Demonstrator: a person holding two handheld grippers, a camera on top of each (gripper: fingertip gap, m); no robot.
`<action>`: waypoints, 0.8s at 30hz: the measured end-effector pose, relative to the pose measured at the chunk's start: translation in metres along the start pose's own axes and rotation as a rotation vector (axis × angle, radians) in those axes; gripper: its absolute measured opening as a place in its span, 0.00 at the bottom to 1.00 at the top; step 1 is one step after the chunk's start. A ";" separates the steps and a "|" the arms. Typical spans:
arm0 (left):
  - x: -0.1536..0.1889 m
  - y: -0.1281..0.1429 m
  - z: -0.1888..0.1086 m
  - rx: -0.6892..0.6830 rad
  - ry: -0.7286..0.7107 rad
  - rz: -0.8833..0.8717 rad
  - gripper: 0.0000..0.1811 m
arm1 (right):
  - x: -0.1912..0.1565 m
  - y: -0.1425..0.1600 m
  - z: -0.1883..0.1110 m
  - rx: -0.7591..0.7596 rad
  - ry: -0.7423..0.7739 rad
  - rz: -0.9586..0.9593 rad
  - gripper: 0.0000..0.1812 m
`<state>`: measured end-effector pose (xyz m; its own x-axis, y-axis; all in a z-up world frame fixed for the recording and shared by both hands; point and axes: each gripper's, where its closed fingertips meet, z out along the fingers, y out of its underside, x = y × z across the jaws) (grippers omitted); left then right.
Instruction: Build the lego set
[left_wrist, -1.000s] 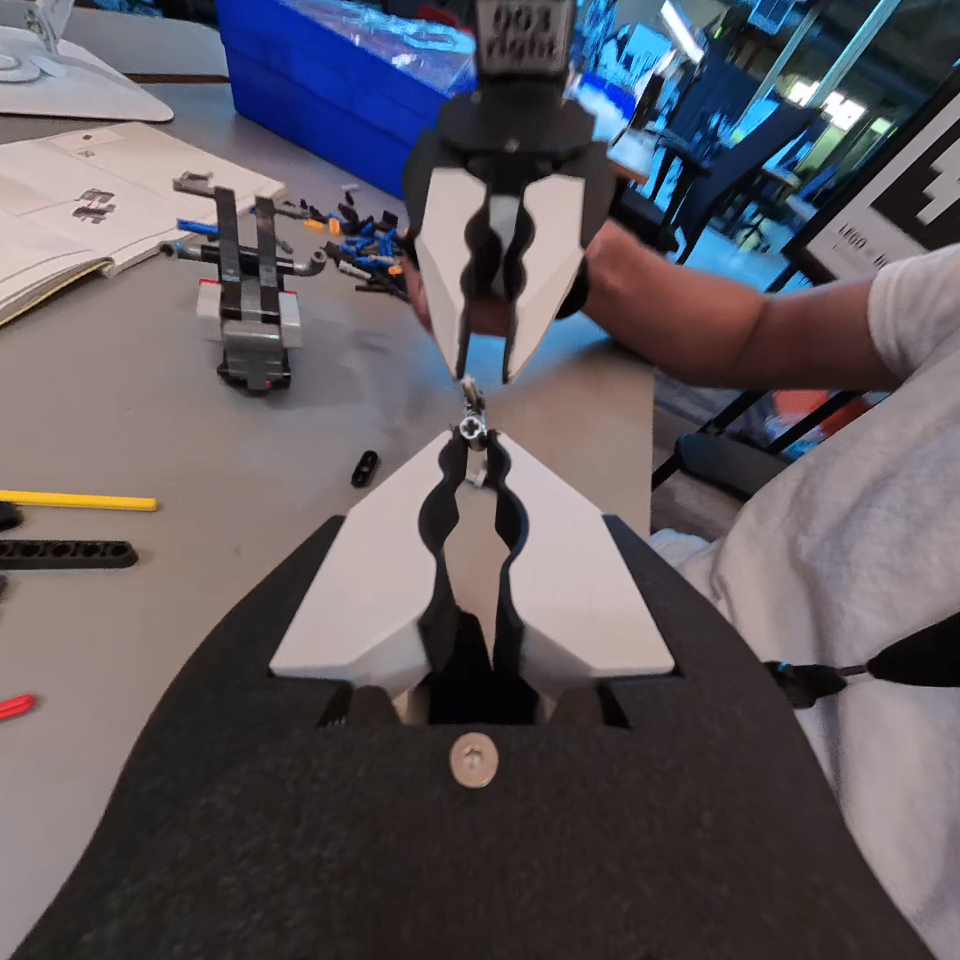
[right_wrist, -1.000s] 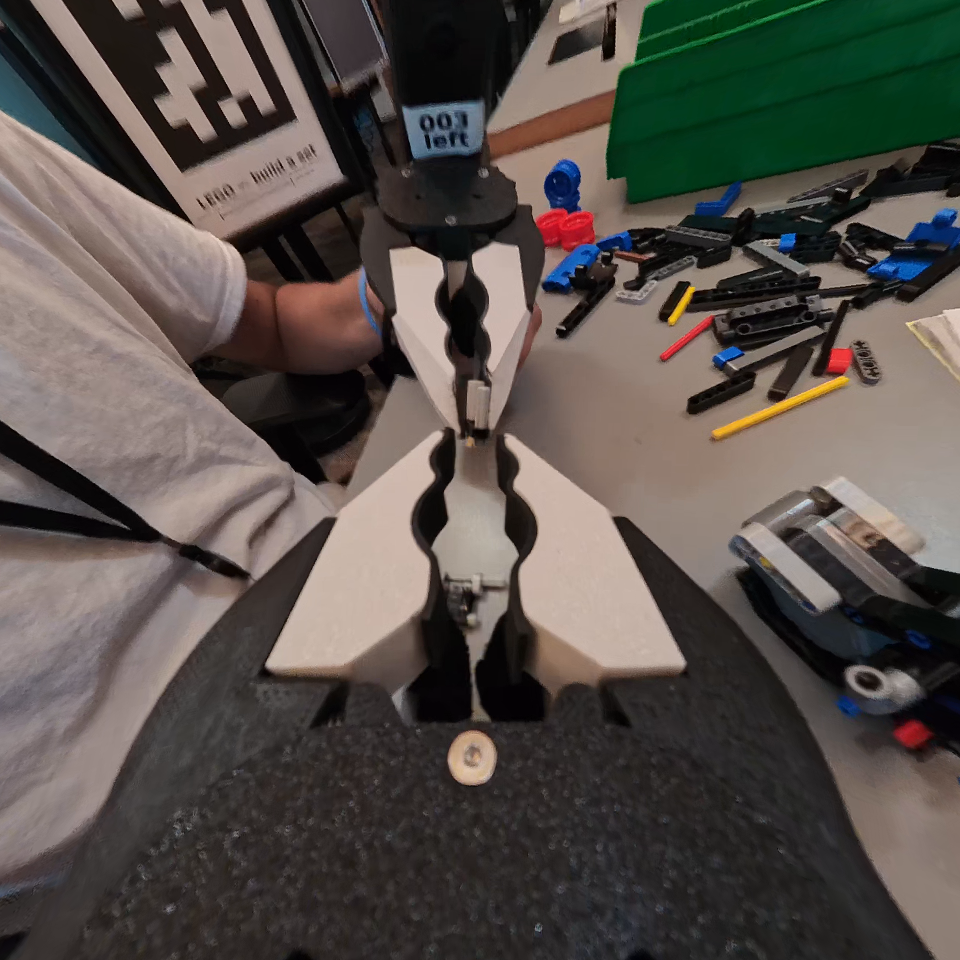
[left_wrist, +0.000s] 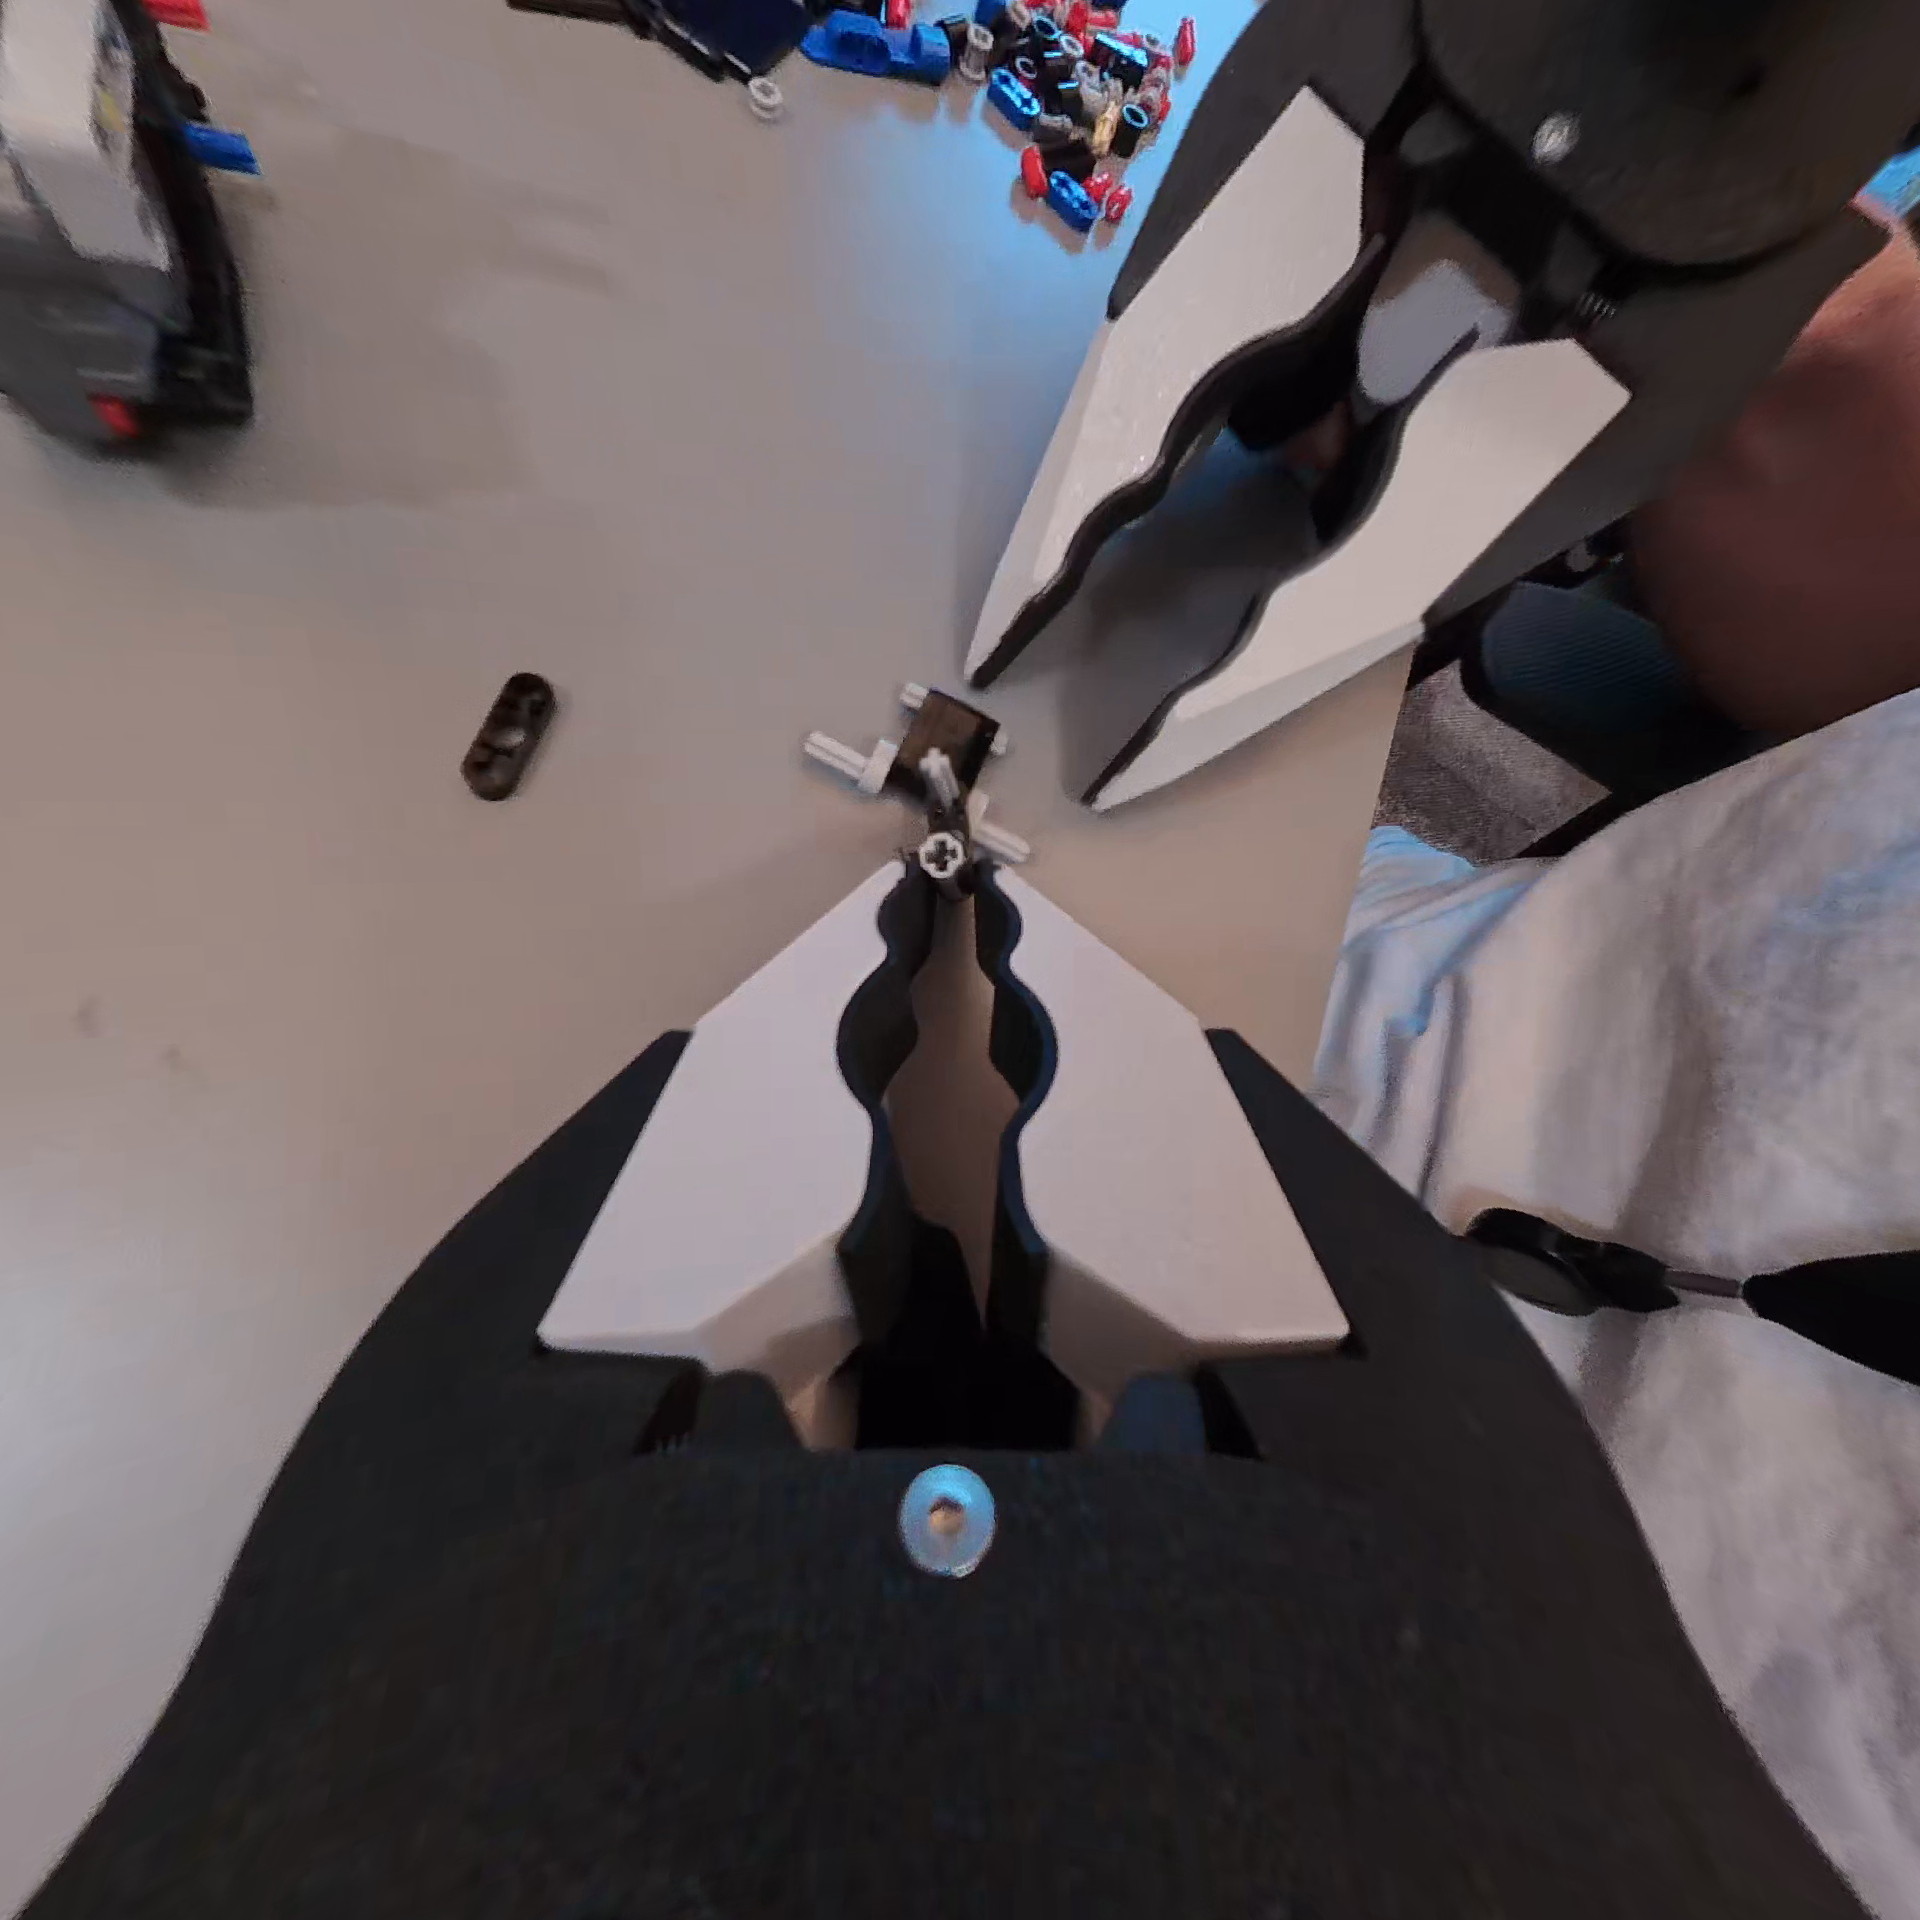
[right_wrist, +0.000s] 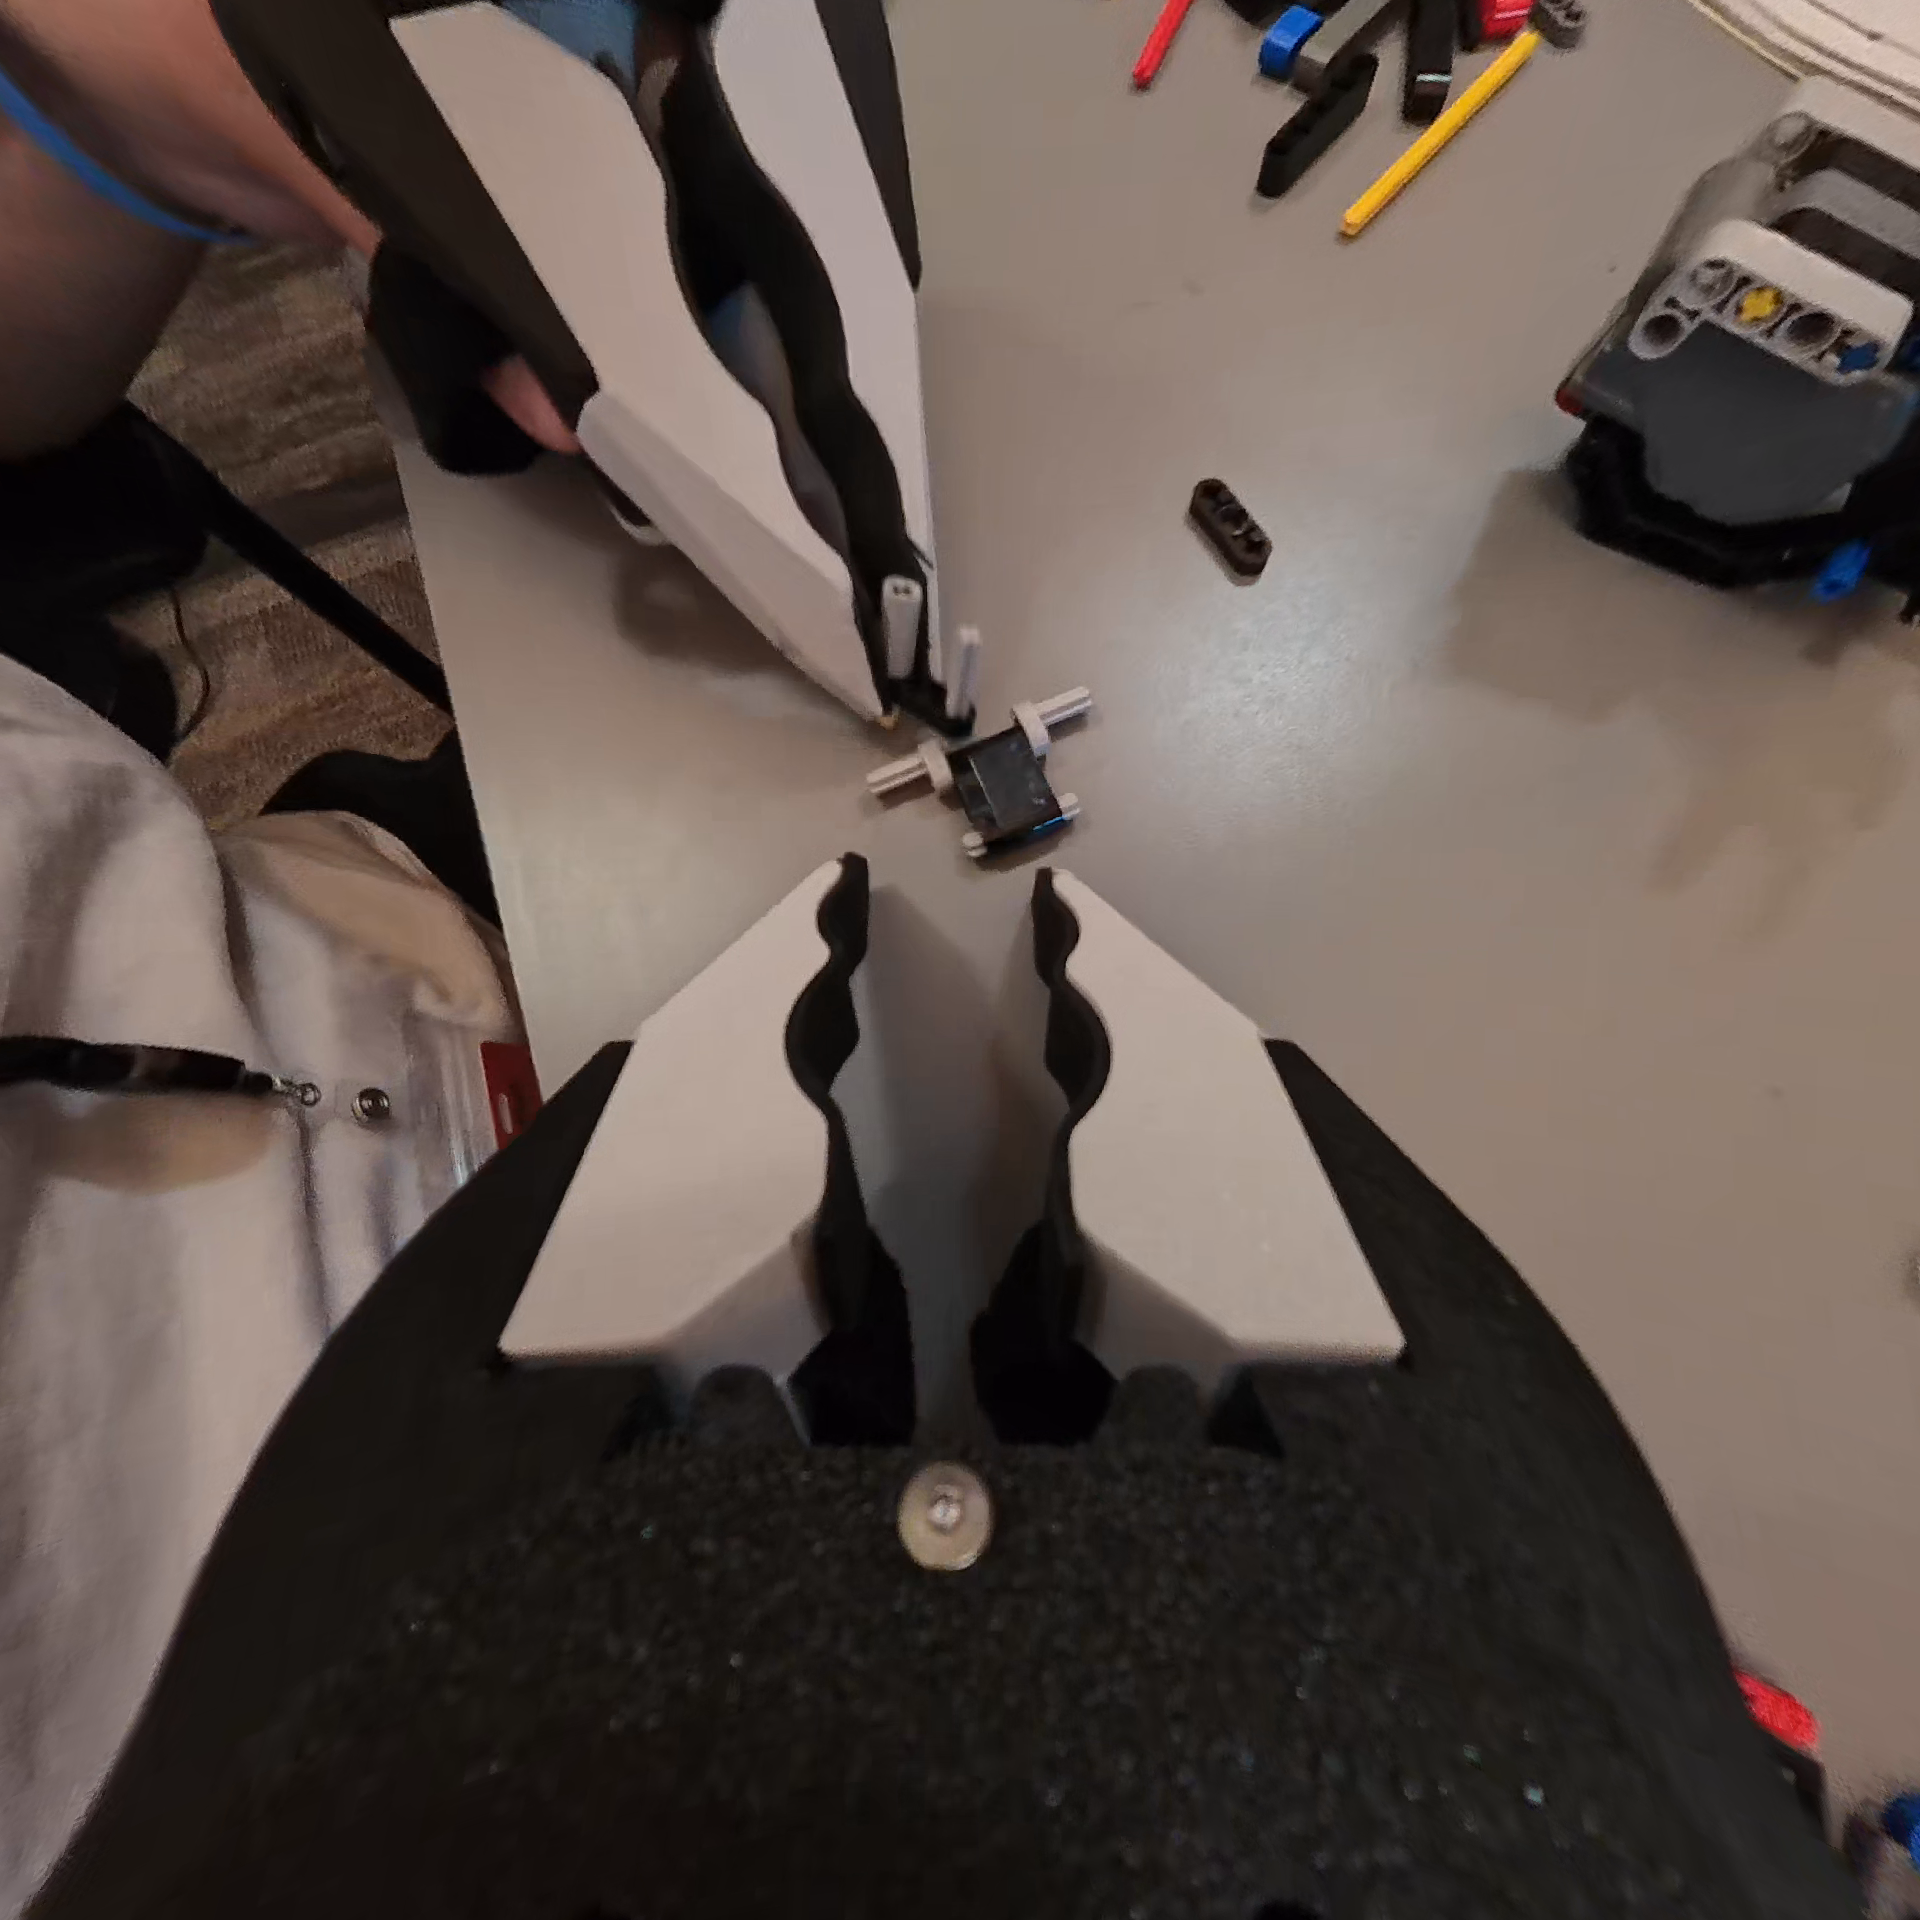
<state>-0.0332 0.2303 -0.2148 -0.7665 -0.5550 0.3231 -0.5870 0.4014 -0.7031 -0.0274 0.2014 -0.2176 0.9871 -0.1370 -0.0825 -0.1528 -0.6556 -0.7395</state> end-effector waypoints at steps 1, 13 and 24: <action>0.002 -0.001 0.002 -0.004 0.011 -0.009 0.03 | -0.001 -0.002 0.001 0.017 -0.003 0.008 0.17; 0.006 -0.012 0.017 -0.013 0.046 -0.054 0.03 | 0.007 -0.019 -0.003 0.133 -0.104 0.306 0.21; -0.016 -0.024 -0.031 0.169 0.046 -0.140 0.03 | 0.006 -0.016 -0.009 0.128 -0.007 0.265 0.20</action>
<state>-0.0147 0.2523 -0.1838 -0.6942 -0.5613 0.4506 -0.6393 0.1931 -0.7443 -0.0192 0.2044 -0.2009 0.9141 -0.2857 -0.2877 -0.3982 -0.4987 -0.7699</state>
